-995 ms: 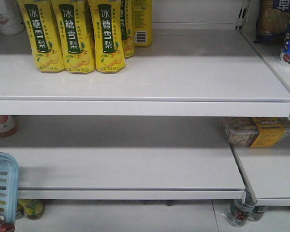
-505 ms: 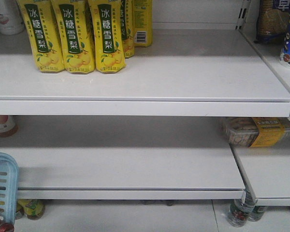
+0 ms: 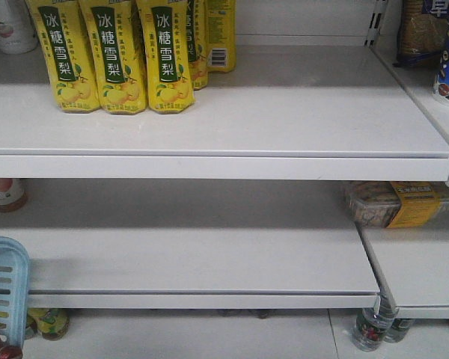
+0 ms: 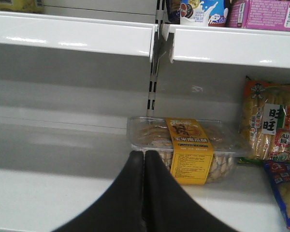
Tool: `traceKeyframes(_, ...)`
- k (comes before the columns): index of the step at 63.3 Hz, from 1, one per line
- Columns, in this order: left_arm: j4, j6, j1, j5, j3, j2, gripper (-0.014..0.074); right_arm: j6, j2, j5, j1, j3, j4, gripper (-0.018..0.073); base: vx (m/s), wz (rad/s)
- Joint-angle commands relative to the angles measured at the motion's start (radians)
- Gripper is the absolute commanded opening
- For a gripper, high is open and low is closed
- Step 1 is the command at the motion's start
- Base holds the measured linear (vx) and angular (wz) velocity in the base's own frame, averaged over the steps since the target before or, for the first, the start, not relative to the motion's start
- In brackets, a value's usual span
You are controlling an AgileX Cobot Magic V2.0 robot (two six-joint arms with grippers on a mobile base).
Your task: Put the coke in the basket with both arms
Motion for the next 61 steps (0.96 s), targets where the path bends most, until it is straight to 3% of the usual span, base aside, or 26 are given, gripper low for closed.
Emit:
traceKeyframes(1,0.025,0.027,0.001,-0.167,-0.008,-0.021,-0.0006,-0.007,-0.019,-0.081,-0.005,0.011,-0.016,-0.0009,0.0,0.0)
traceKeyframes(61,0.025,0.027,0.001,-0.167,-0.008,-0.021,-0.0006,-0.004,-0.018,-0.078,-0.005,0.011,-0.018,-0.0009,0.0,0.0)
